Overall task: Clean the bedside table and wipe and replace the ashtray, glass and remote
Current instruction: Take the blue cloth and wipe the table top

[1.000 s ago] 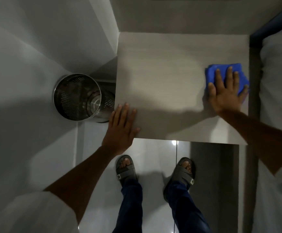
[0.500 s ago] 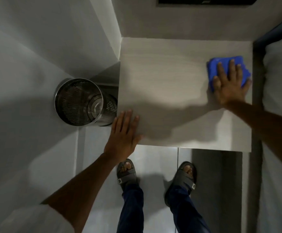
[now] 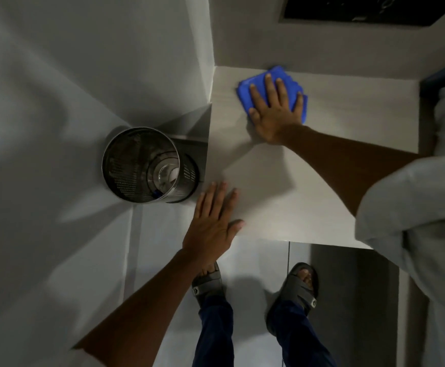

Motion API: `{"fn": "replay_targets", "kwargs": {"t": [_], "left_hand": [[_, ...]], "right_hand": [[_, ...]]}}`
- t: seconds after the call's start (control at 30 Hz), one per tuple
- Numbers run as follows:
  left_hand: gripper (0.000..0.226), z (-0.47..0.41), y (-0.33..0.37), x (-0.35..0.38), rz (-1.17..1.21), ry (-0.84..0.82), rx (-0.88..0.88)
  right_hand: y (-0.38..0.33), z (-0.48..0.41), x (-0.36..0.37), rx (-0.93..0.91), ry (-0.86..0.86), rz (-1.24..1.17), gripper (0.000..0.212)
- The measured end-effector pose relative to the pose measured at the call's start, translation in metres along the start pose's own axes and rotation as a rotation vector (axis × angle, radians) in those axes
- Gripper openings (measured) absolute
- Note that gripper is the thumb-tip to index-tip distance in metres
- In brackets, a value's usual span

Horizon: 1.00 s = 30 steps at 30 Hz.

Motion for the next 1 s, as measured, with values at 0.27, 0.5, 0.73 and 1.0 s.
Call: {"fn": "replay_targets", "kwargs": {"t": [0.27, 0.5, 0.73, 1.0], "left_hand": [[0.058, 0.063, -0.057, 0.002, 0.063, -0.015, -0.279], [0.068, 0.065, -0.060, -0.004, 0.135, -0.088, -0.265], [0.074, 0.064, -0.006, -0.009, -0.063, -0.133, -0.062], [0.073, 0.062, 0.020, -0.001, 0.064, -0.196, -0.181]], "right_hand": [[-0.085, 0.052, 0.039, -0.147, -0.064, 0.005, 0.056], [-0.125, 0.167, 0.094, -0.237, -0.064, 0.029, 0.057], [-0.056, 0.253, 0.112, 0.073, -0.107, -0.083, 0.057], [0.104, 0.314, 0.078, 0.648, -0.032, -0.438, 0.057]]}}
Point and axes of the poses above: each hand's wrist, its own z-axis away from the middle knuckle, its own x-axis out of the palm, y = z × x, the point moved 8 cm from there along -z, towards the middle knuckle, and after that the axes turned 13 degrees about -x, right-handed, at the moved point
